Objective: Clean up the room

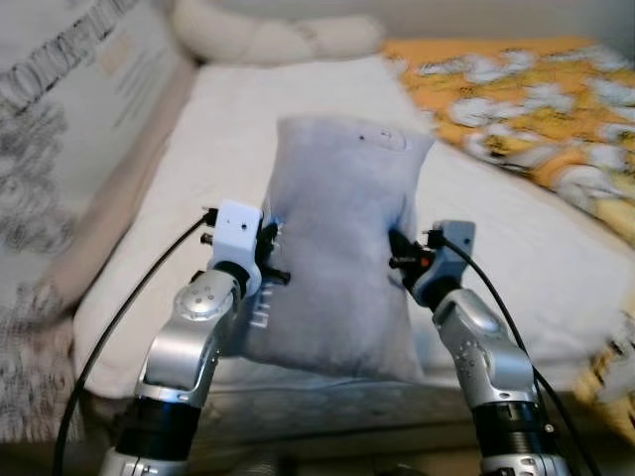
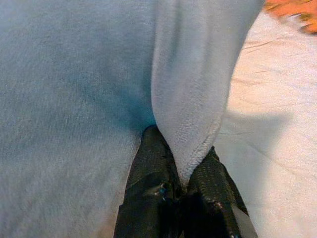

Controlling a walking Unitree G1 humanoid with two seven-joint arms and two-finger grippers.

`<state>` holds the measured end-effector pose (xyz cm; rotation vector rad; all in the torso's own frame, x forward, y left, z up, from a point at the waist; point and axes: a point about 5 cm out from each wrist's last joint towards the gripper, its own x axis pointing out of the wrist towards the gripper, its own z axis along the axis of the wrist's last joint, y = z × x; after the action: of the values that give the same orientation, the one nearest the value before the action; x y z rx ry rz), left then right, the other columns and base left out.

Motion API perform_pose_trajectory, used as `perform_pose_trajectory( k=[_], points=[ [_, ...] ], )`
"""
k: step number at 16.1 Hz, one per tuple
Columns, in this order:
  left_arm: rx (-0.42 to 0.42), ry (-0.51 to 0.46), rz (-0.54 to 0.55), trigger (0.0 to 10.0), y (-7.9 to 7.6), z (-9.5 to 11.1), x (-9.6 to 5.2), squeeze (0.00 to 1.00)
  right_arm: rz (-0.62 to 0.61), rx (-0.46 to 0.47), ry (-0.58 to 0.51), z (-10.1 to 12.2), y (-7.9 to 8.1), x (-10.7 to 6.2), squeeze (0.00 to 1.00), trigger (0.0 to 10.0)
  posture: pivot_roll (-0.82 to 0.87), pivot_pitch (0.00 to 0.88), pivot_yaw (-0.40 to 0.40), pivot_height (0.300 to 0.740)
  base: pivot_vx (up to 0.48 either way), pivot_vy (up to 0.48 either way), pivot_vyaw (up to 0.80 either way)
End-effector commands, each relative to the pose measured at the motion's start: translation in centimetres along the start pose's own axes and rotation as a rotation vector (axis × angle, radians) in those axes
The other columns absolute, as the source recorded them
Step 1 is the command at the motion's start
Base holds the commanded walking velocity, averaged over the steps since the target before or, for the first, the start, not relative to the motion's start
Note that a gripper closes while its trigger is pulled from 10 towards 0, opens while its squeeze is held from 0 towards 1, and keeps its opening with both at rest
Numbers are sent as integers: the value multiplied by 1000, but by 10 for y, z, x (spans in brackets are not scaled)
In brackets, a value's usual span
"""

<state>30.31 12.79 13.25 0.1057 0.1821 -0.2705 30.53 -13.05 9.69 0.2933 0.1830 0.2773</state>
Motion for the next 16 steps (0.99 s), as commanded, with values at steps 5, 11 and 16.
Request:
perform_pose_trajectory(
  k=[5, 11, 16],
  points=[
    [19, -23, 35, 10000, 11, 6, 0, 0, -29, 9, -20, 8, 1, 4, 0, 10000, -10, 0, 18, 740, 0, 451, 0],
    [9, -51, 53, 10000, 15, 11, 1, 0, -31, 44, -10, 8, 1, 6, 0, 10000, -8, 0, 20, 740, 0, 0, 0],
    [2, -49, 83, 10000, 21, 12, 3, 0, 32, 27, -5, 9, 7, 5, 0, 10000, -7, 0, 21, 740, 0, 0, 0]
  ],
)
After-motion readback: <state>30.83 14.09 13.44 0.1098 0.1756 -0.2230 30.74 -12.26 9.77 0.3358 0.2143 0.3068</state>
